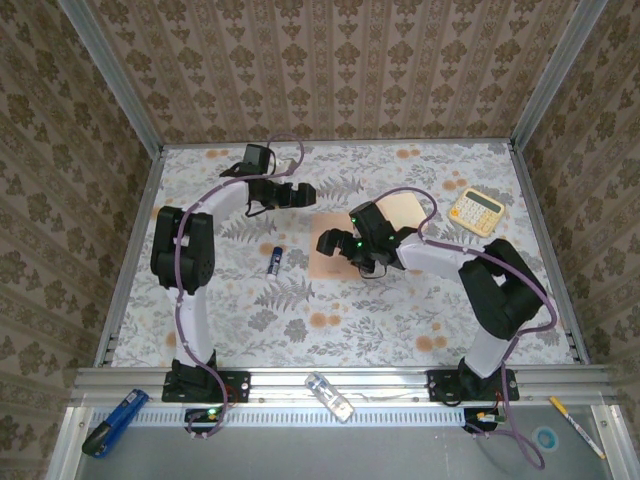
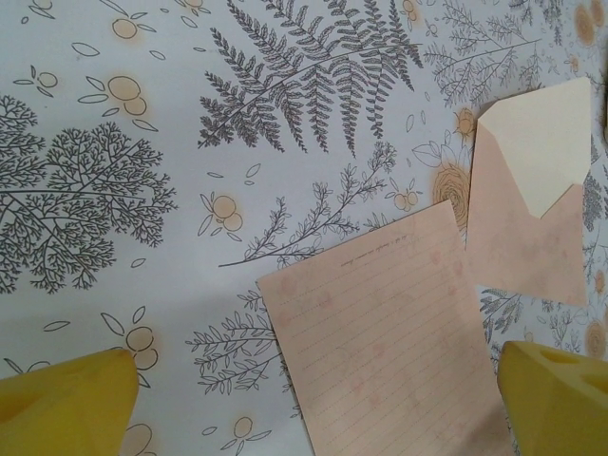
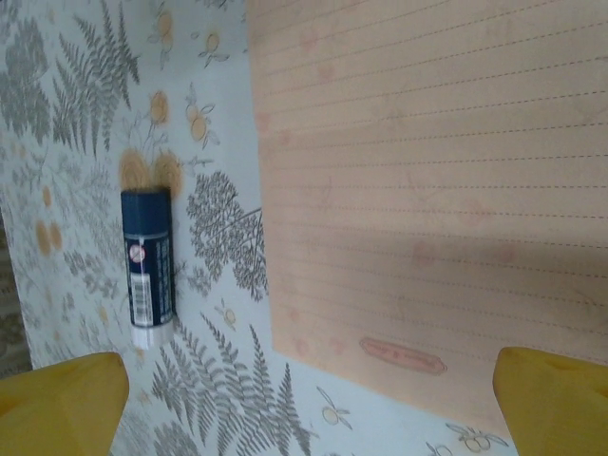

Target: Place the letter into the envelope and seal it

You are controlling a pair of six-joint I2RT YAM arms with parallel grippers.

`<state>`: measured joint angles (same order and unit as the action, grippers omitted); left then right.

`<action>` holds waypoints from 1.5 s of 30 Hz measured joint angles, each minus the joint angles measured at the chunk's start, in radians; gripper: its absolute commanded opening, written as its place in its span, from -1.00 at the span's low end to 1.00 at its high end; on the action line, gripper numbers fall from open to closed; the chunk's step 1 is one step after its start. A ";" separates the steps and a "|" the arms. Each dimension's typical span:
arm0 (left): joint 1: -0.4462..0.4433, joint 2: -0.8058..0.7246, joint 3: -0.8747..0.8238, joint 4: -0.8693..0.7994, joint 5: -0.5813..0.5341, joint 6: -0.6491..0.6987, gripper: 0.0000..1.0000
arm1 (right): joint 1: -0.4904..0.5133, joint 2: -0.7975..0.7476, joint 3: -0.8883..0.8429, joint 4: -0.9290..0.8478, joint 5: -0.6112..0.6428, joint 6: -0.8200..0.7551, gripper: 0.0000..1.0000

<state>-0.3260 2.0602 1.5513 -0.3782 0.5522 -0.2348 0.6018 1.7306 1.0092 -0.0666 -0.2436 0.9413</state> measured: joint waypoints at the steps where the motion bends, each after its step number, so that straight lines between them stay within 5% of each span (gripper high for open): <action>1: -0.003 0.001 0.000 -0.002 0.000 0.005 0.94 | 0.000 0.003 0.000 0.005 0.009 0.021 1.00; 19: -0.074 0.167 0.148 -0.057 -0.011 0.068 0.94 | -0.001 -0.100 -0.222 0.122 0.110 0.265 1.00; 45: -0.094 0.189 0.154 -0.053 -0.037 0.082 0.94 | 0.003 -0.053 -0.232 0.264 0.072 0.275 1.00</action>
<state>-0.4198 2.2490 1.7054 -0.4316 0.5156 -0.1524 0.6048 1.6775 0.7776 0.1974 -0.1719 1.2167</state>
